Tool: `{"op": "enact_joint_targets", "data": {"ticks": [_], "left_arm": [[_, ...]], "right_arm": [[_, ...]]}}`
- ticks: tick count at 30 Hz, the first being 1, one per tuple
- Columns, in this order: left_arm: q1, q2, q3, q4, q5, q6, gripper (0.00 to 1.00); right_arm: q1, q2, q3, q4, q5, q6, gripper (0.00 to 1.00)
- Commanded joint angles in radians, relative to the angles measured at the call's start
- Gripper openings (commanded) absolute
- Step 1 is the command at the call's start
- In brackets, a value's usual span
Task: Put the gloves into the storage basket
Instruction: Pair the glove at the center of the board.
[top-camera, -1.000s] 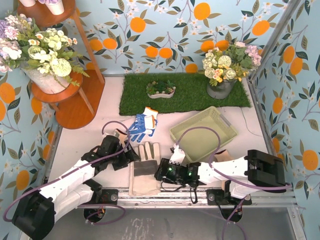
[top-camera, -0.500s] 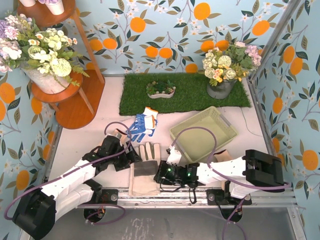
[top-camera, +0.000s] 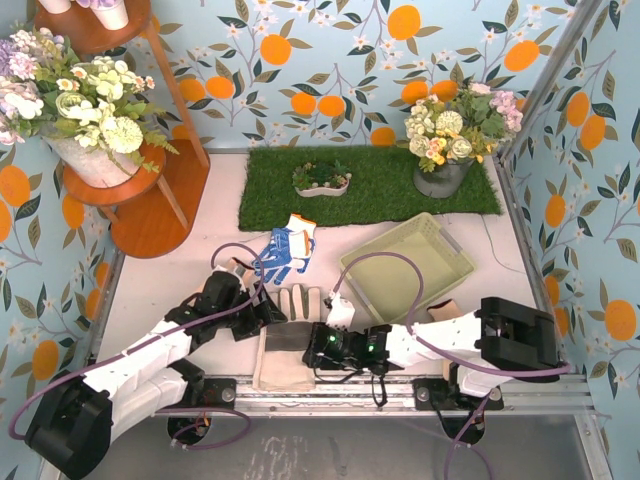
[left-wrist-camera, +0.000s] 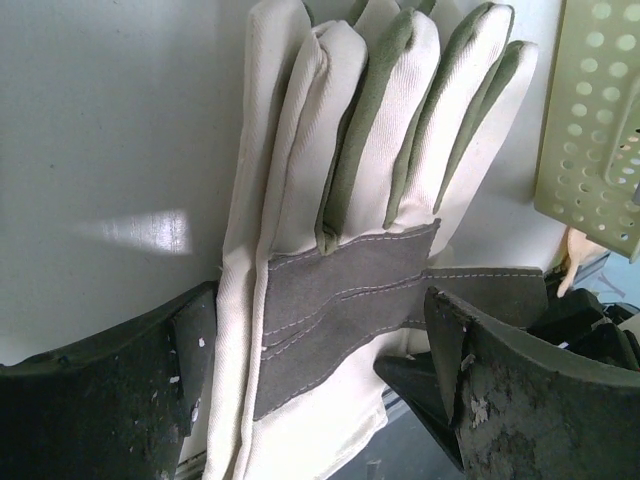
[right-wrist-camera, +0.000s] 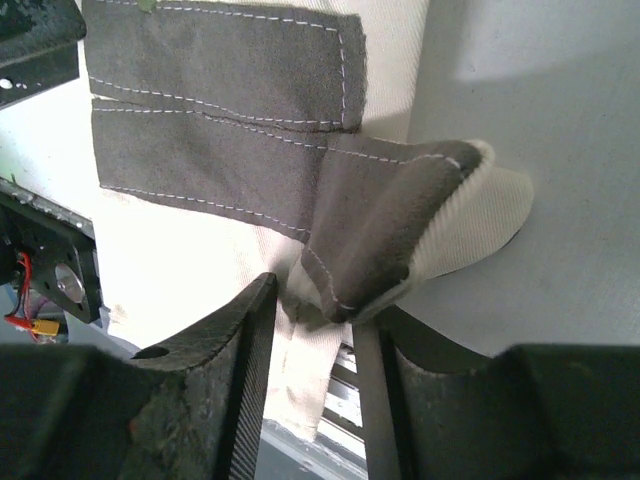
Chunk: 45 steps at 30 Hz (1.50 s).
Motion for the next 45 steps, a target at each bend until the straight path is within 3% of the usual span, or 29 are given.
{"op": "enact_joint_targets", "data": {"ticks": [1,6,10,25,39,45], "left_arm": [[0.003,-0.027,0.024,-0.007,-0.046,0.012,0.85],[0.003,-0.105,0.024,-0.076,-0.137,-0.017,0.87],[0.003,-0.134,0.011,-0.07,-0.171,-0.027,0.87],[0.005,0.02,-0.077,0.217,-0.053,-0.025,0.72],[0.005,0.058,-0.101,0.277,-0.025,0.02,0.62],[0.005,0.069,-0.106,0.3,0.019,0.032,0.6]], "right_arm": [[0.003,-0.038,0.016,0.027,0.013,0.003,0.36],[-0.031,-0.111,-0.041,0.027,0.012,0.011,0.49],[-0.064,-0.14,-0.067,0.03,-0.004,0.007,0.54],[-0.091,-0.075,-0.11,0.174,-0.096,0.059,0.52],[-0.044,-0.114,-0.121,0.115,-0.032,0.162,0.6],[-0.043,-0.06,-0.123,0.147,-0.003,0.182,0.53]]}}
